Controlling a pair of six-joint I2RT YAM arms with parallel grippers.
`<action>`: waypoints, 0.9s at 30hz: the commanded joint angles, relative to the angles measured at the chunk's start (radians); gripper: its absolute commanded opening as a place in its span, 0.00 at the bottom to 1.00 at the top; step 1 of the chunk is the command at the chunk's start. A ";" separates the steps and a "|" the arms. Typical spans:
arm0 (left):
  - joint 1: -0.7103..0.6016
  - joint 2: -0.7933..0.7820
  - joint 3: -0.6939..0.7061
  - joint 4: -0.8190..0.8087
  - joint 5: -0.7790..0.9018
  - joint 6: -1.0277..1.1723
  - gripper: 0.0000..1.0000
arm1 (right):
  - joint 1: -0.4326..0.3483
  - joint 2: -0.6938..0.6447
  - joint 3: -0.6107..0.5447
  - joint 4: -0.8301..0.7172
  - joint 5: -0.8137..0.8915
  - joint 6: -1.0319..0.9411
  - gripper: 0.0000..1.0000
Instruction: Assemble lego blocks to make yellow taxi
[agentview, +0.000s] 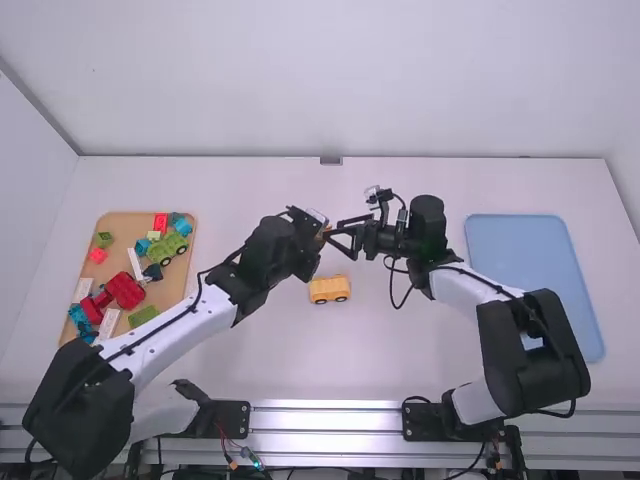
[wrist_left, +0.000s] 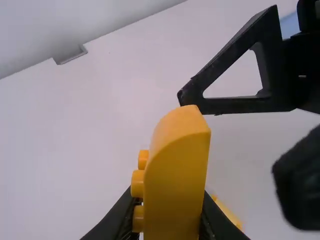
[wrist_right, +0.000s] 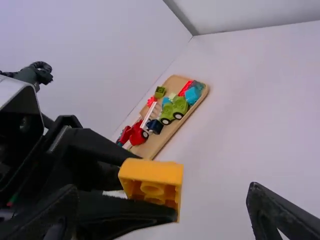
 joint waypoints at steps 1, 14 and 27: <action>0.002 0.002 -0.011 0.010 0.010 -0.047 0.21 | 0.029 0.011 0.002 0.002 0.051 0.002 0.87; -0.008 0.002 -0.015 0.016 0.019 -0.066 0.19 | 0.068 0.011 0.002 0.010 0.091 0.004 0.61; -0.008 0.002 -0.020 0.024 0.019 -0.066 0.19 | 0.080 0.011 0.002 0.007 0.126 0.007 0.49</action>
